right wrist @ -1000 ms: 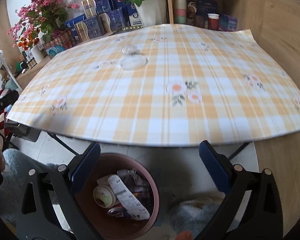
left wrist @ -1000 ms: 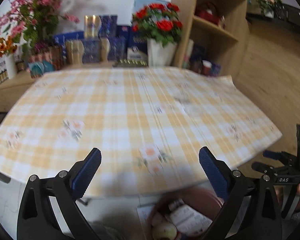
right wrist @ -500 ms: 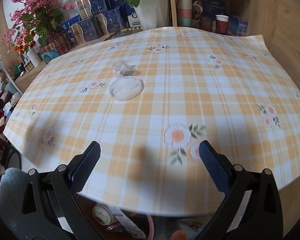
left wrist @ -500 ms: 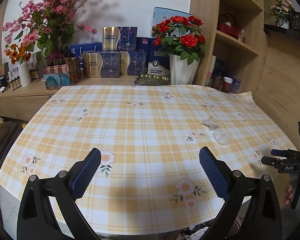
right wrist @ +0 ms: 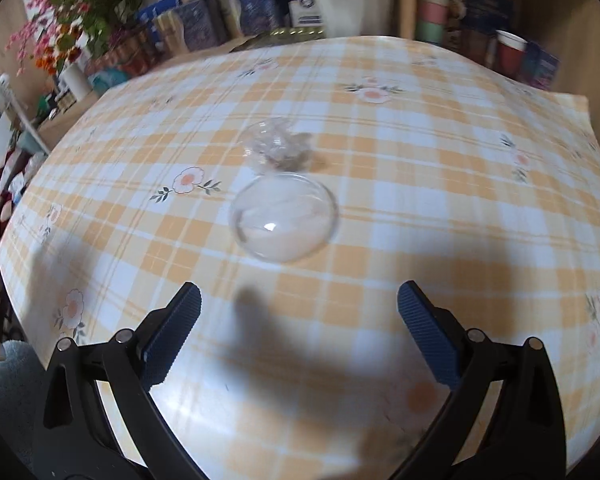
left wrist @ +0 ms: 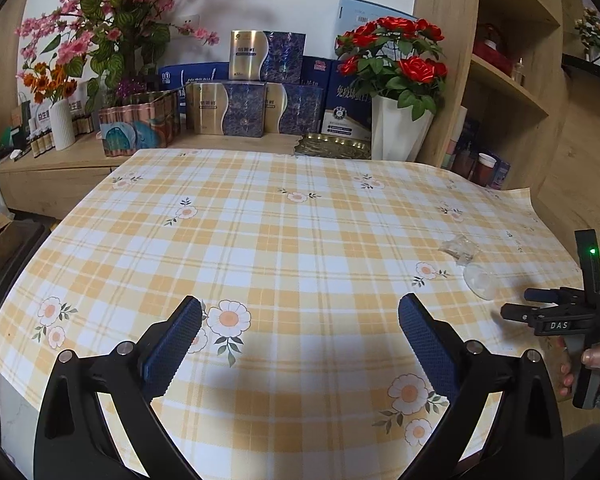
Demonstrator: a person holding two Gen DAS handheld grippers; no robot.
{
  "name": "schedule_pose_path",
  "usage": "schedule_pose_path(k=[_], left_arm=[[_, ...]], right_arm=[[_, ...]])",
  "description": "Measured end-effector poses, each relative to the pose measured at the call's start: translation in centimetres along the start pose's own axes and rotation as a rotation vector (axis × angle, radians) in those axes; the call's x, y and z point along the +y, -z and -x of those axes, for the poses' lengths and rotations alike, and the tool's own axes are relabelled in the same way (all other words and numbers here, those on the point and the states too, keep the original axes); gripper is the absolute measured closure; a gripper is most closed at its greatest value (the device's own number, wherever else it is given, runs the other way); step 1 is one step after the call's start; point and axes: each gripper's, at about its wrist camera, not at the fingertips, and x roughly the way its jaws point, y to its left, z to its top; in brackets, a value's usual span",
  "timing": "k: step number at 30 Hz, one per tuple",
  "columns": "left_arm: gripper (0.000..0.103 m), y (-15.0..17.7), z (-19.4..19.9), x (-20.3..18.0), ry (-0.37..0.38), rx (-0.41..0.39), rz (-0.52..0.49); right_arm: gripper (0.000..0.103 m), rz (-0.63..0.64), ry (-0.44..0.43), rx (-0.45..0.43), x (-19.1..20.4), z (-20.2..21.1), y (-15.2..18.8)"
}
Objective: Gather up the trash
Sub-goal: 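Move both tools back up over the table toward the clear cup, then grasp the clear plastic cup by its rim with the right tool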
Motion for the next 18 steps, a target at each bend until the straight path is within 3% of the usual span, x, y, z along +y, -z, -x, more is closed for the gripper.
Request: schedule_pose_path(k=[4, 13, 16, 18], left_arm=[[0.007, -0.2, -1.1, -0.1, 0.004, 0.01, 0.006], [0.007, -1.4, -3.1, -1.1, 0.043, 0.031, 0.023], [0.007, -1.8, -3.9, -1.8, 0.074, 0.049, 0.037], [0.007, -2.0, -4.5, -2.6, 0.097, 0.058, 0.039]], right_arm=[[0.006, 0.016, 0.043, 0.039, 0.9, -2.1, -1.5], [0.006, 0.009, 0.046, 0.059, 1.0, -4.2, -4.3], [0.019, 0.056, 0.062, 0.045, 1.5, -4.1, -4.2], [0.036, 0.068, 0.05, 0.035, 1.6, -3.5, -4.1]])
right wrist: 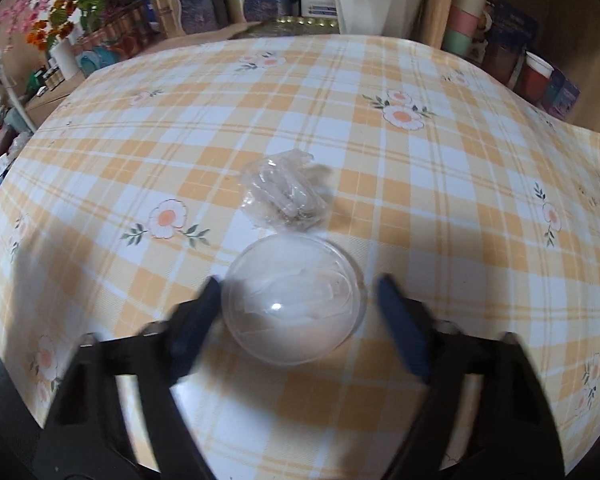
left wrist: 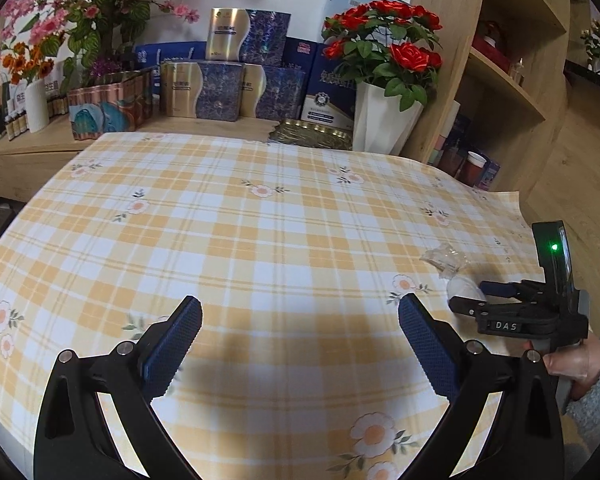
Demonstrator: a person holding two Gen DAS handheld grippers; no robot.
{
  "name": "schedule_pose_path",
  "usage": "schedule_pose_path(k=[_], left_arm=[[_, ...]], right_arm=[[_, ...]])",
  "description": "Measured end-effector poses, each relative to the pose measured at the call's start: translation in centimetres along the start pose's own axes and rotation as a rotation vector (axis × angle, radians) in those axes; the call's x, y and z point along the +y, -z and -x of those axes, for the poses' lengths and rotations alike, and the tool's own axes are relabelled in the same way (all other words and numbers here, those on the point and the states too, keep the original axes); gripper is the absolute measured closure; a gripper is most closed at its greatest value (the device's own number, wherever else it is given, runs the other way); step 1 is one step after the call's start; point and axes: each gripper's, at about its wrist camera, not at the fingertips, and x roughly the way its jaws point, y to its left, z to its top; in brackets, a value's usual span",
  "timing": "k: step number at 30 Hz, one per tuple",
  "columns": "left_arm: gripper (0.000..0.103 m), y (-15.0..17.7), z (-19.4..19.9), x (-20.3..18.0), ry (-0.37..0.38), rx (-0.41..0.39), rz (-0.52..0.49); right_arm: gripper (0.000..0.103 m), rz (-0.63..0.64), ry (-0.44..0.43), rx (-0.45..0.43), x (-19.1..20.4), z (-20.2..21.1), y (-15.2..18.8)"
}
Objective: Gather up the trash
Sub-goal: 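Grasp the clear plastic cup by its rim with the right tool, then grasp the crumpled clear wrapper with the left tool while the right holds the cup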
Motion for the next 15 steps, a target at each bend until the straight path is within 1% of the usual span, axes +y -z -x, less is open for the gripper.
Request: schedule_pose_path(k=[3, 8, 10, 11, 13, 15], left_arm=[[0.007, -0.8, -1.4, -1.6, 0.056, 0.028, -0.019], [0.007, -2.9, -4.5, -5.4, 0.143, 0.053, -0.075], [0.007, -3.6, -6.4, -7.4, 0.182, 0.064, -0.104], [0.007, -3.9, -7.8, -8.7, 0.202, 0.087, -0.127], [0.007, -4.2, -10.0, -10.6, 0.204, 0.126, -0.16], [0.007, -4.4, -11.5, -12.3, 0.212, 0.144, -0.186]], right_arm=[[0.036, -0.015, -0.03, -0.029, -0.5, 1.0, 0.5], [0.036, -0.041, -0.014, -0.103, -2.2, 3.7, 1.5], [0.036, -0.069, -0.009, -0.126, -3.5, 4.7, 1.9], [0.036, -0.086, -0.006, -0.136, -4.1, 5.1, 2.0], [0.036, -0.132, 0.001, -0.15, -5.5, 5.9, 2.4], [0.036, -0.171, -0.002, -0.158, -6.6, 6.4, 2.9]])
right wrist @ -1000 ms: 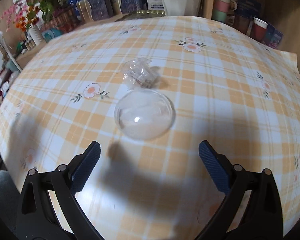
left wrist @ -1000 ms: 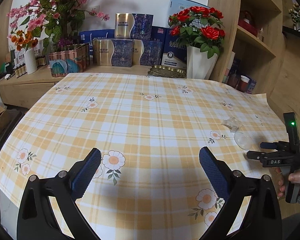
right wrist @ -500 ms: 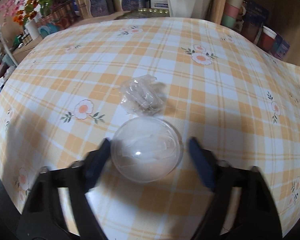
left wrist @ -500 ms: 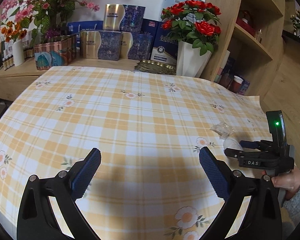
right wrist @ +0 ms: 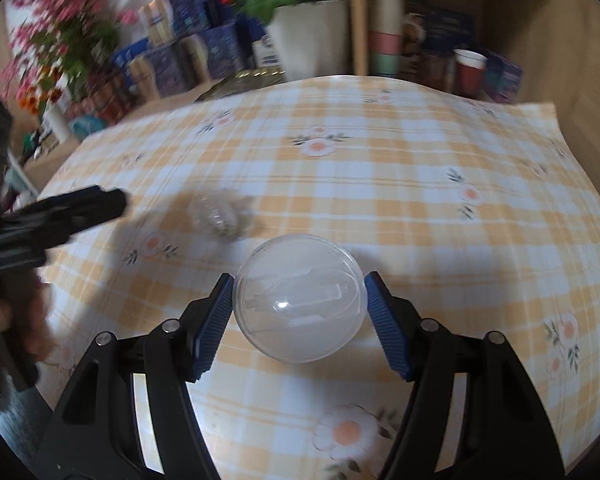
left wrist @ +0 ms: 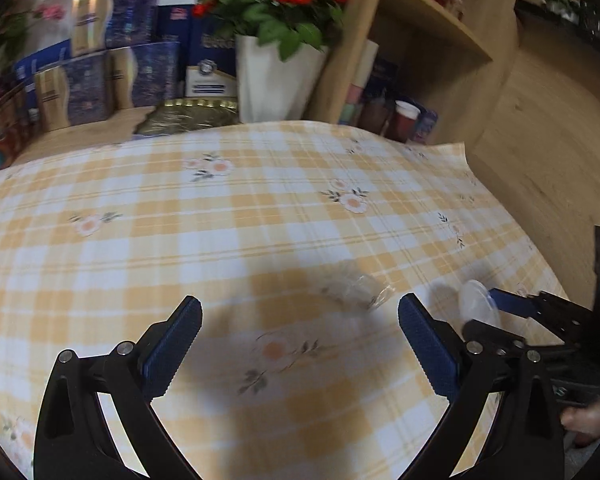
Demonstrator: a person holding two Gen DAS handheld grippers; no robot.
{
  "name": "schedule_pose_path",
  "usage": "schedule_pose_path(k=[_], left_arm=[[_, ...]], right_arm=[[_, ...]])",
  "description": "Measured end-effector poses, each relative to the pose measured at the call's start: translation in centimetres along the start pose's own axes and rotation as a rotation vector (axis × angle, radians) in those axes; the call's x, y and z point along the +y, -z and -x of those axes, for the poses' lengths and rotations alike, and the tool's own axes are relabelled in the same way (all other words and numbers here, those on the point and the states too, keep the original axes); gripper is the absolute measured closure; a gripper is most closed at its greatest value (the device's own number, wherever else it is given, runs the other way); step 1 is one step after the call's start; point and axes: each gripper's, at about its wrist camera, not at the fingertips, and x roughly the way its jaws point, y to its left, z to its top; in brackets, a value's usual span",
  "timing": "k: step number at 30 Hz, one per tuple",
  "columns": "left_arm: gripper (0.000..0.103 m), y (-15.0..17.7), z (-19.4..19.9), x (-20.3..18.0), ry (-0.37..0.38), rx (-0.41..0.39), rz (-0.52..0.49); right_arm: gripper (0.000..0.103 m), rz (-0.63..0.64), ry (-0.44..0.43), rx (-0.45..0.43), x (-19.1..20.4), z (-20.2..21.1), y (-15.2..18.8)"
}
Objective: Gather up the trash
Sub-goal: 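Grasp the crumpled clear wrapper with the left tool while the right holds the cup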
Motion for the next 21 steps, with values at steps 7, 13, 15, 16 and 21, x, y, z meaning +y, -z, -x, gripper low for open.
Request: schedule_pose_path(k=[7, 13, 15, 16, 21], left_arm=[[0.014, -0.9, -5.5, -4.2, -0.016, 0.087, -0.105], [0.033, -1.0, -8.5, -4.3, -0.068, 0.177, -0.063], [0.038, -0.9, -8.6, -4.3, -0.064, 0.182, -0.064], [0.043, -0.9, -8.4, -4.4, -0.066, 0.174, -0.072], [0.06, -0.5, -6.9, -4.2, -0.043, 0.177, -0.065]], right_arm=[[0.036, -0.055, 0.007, -0.018, -2.6, 1.7, 1.1], [0.036, -0.08, 0.012, -0.023, -3.7, 2.5, 2.1], [0.036, -0.087, 0.017, -0.022, -3.9, 2.7, 2.4], [0.036, -0.092, 0.018, -0.021, -4.0, 2.7, 2.5], [0.036, -0.098, 0.032, -0.01, -4.0, 3.1, 3.1]])
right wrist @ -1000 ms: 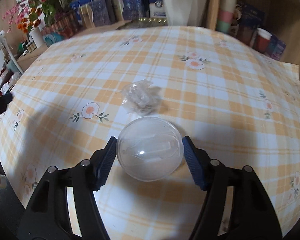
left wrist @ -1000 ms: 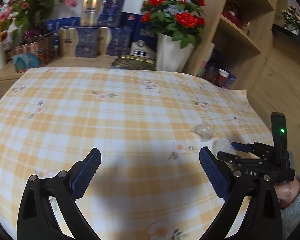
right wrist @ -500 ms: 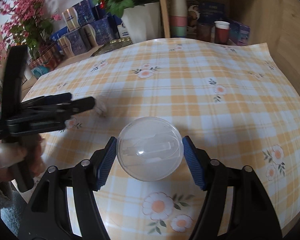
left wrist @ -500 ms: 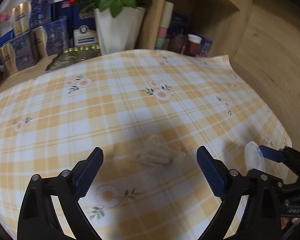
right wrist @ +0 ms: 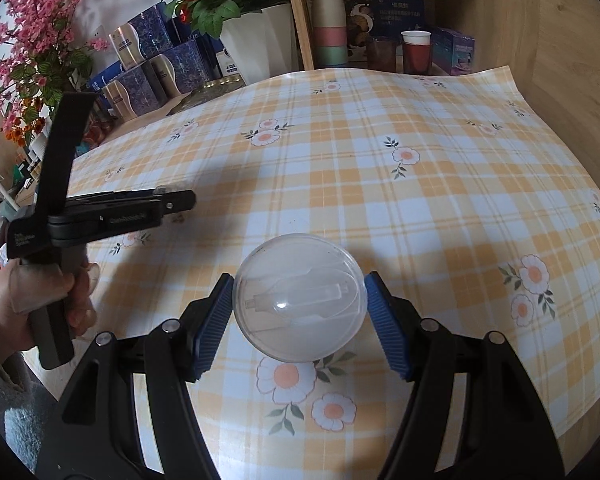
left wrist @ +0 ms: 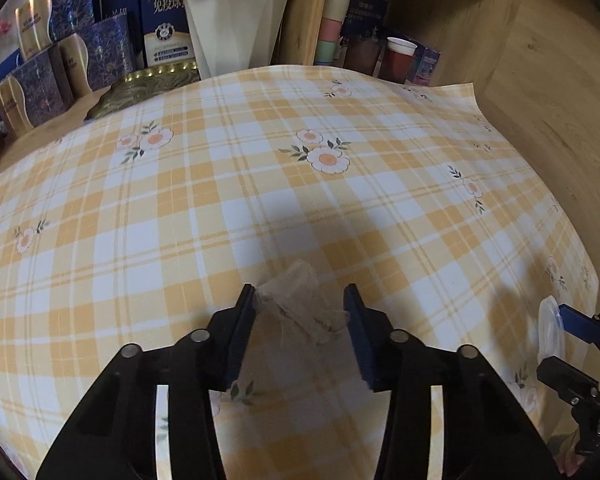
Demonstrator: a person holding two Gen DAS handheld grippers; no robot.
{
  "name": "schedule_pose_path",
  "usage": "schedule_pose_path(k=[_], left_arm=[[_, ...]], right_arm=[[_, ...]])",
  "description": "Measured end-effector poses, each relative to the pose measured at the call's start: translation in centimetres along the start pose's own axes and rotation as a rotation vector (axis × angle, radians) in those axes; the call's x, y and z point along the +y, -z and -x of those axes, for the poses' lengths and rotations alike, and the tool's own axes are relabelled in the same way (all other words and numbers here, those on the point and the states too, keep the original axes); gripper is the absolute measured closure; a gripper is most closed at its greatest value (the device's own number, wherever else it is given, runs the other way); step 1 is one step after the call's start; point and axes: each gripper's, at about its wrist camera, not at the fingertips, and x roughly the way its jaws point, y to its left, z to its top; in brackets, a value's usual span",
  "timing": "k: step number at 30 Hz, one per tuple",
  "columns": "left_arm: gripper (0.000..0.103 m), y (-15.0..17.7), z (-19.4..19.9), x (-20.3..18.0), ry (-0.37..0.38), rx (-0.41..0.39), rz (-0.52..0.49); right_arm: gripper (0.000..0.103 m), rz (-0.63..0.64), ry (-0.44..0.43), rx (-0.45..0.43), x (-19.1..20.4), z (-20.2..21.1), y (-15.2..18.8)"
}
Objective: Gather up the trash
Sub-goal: 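Grasp the crumpled clear wrapper with the left tool while the right holds the cup, then carry the wrapper and cup down over the bin with both tools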
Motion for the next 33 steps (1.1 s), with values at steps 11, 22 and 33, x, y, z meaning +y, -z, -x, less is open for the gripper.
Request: schedule_pose_path(k=[11, 22, 33], left_arm=[[0.062, 2.9, 7.9, 0.0, 0.021, -0.08, -0.034], [0.062, 9.3, 15.1, -1.5, 0.045, -0.138, -0.097], [0.062, 18.0, 20.4, -3.2, 0.095, -0.129, -0.094]], right_arm=[[0.036, 0.031, -0.005, -0.035, 1.9, 4.3, 2.0], [0.036, 0.053, -0.022, -0.047, 4.2, 8.6, 5.6], [0.036, 0.068, -0.044, -0.059, 6.3, 11.8, 9.2]])
